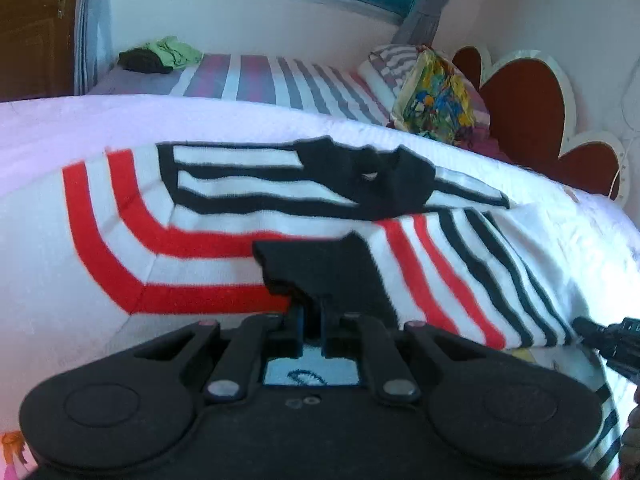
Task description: Fold small clothes
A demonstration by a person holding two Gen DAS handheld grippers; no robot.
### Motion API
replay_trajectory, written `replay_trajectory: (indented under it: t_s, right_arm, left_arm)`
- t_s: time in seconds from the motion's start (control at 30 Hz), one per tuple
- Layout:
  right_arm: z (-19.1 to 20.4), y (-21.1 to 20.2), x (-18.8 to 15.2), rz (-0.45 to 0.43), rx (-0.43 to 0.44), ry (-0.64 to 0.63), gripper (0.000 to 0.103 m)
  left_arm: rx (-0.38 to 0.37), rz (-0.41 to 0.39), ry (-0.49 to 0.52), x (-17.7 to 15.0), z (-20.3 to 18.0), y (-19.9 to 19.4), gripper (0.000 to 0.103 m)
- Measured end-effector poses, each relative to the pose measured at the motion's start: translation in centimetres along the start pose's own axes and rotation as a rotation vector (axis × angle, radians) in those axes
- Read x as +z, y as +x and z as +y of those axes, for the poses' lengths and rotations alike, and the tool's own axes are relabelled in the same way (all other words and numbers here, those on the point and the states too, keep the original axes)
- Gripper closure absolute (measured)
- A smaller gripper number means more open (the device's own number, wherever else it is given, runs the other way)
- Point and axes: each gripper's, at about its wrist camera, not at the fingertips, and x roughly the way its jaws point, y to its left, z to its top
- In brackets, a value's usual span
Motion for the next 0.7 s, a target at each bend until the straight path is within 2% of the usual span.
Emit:
replay_trajectory:
  t_s: [0.07, 0.13, 0.17, 0.23, 0.37, 0.43, 0.47, 0.5, 0.57, 0.63, 0.7]
  right_arm:
    - [0.2, -0.7, 0.4, 0.024, 0.0, -0.03, 0.095]
    - [0.5, -2.6, 0.6, -0.006, 0.002, -0.095, 0.09]
    - [0.7, -3.6, 0.6, -0.035, 0.004, -0.14, 0.09]
    - [1.3, -4.5, 1.0, -0.069, -0.011, -0.222, 0.09]
    - [2.9, -1.8, 1.9, -0.06, -0.008, -0.337, 0.09]
    - [3.1, 1.0, 1.6, 0.01, -0.061, -0.392, 0.09]
    - [2.9, 1.8, 1.1, 0.023, -0.081, -0.429, 0.091]
    - [3.0, 2.0, 1.2, 0.025, -0.079, -0.463, 0.091]
    - [3.5, 1.2, 2.0, 0.014, -0.058, -0.493, 0.091]
    - [3.8, 0.6, 3.1, -0.07, -0.013, -0.509, 0.091]
    - [4.4, 2.2, 4.5, -0.066, 0.011, -0.502, 0.091]
  left_arm:
    - [0.02, 0.005, 0.016, 0.0, 0.1, -0.6, 0.082]
    - [0.103, -0.068, 0.034, -0.2, 0.3, -2.5, 0.055]
    - [0.132, -0.108, 0.062, -0.3, 0.0, -3.5, 0.051]
    - [0.108, -0.139, 0.128, 0.0, -1.3, -4.3, 0.051]
    - [0.033, -0.127, 0.245, 0.5, -5.7, -2.3, 0.047]
    - [0.037, -0.087, 0.286, 0.0, -7.2, 0.2, 0.041]
    - [0.055, -0.037, 0.297, -0.4, -7.3, 1.7, 0.041]
    - [0.061, -0.021, 0.297, -0.9, -7.2, 2.4, 0.04]
    - [0.053, -0.043, 0.29, -0.7, -7.1, 1.5, 0.043]
    - [0.051, -0.092, 0.273, -0.1, -7.3, 0.8, 0.043]
    - [0.041, -0.106, 0.256, 1.0, -8.4, 1.4, 0.042]
